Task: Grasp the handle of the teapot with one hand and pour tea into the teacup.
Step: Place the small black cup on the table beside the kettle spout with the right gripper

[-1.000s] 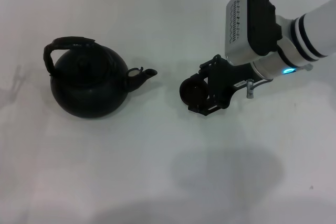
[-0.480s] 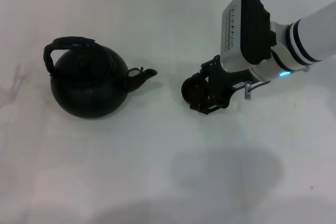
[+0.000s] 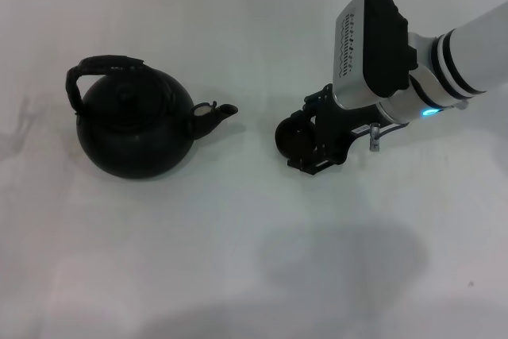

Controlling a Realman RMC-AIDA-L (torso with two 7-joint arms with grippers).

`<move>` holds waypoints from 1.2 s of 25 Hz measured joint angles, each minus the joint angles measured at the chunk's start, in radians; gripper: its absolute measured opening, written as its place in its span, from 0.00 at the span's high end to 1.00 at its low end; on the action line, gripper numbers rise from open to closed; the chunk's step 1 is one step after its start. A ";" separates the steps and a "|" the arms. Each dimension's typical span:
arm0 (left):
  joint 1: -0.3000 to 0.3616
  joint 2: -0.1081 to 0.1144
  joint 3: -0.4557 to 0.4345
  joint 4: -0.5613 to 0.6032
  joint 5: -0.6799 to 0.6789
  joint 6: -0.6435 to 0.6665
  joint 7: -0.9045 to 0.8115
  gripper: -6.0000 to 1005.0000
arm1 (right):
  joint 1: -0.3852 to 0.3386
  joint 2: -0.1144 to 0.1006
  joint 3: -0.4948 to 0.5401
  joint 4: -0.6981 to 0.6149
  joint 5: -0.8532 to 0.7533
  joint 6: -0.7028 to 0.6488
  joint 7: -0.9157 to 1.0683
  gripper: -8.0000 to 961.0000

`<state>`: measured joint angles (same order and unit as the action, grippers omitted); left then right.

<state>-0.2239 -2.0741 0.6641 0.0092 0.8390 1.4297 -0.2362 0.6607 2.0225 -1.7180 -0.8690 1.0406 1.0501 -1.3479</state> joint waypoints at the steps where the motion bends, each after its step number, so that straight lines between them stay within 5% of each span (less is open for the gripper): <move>1: 0.000 0.000 0.000 0.000 0.000 0.000 0.000 0.16 | 0.000 0.000 -0.001 0.001 0.000 0.000 0.001 0.20; 21: 0.010 -0.003 0.003 0.000 0.005 0.000 -0.002 0.16 | -0.009 -0.009 0.014 -0.004 -0.005 0.002 0.045 0.10; 30: 0.021 -0.003 0.005 0.000 0.007 0.001 -0.005 0.16 | -0.040 -0.016 0.189 -0.024 -0.083 0.080 0.037 0.09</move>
<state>-0.2033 -2.0770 0.6689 0.0092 0.8461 1.4305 -0.2413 0.6204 2.0062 -1.5294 -0.8934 0.9580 1.1299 -1.3108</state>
